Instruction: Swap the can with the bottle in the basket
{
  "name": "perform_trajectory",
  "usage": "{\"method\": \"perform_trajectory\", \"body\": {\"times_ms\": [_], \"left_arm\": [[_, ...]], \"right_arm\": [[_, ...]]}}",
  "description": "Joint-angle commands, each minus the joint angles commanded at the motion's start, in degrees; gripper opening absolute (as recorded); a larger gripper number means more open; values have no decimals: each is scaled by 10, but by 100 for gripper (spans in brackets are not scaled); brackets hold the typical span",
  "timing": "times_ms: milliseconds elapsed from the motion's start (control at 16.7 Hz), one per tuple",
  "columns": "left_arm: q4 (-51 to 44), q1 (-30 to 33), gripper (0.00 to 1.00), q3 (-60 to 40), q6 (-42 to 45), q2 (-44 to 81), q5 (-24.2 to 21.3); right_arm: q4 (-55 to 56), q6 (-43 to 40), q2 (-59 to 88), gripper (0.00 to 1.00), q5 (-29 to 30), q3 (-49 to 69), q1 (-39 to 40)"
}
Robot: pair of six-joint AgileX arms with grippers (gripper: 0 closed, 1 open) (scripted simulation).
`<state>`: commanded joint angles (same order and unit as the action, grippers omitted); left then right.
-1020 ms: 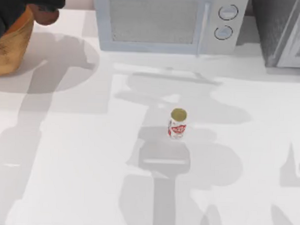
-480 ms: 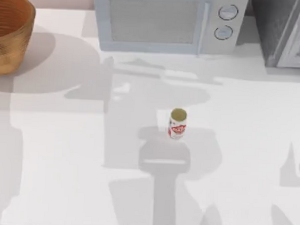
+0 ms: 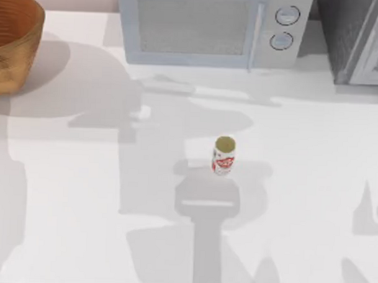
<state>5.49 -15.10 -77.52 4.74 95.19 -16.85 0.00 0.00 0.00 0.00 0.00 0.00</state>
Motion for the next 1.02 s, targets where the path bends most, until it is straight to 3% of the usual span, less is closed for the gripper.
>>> {"method": "perform_trajectory", "body": {"times_ms": [660,1020], "left_arm": [[82,16,0,-28,-5,109,14],[82,16,45,-28,-5,109,14]], "right_arm": [[0,0,0,100,0,0,0],[0,0,0,100,0,0,0]]}}
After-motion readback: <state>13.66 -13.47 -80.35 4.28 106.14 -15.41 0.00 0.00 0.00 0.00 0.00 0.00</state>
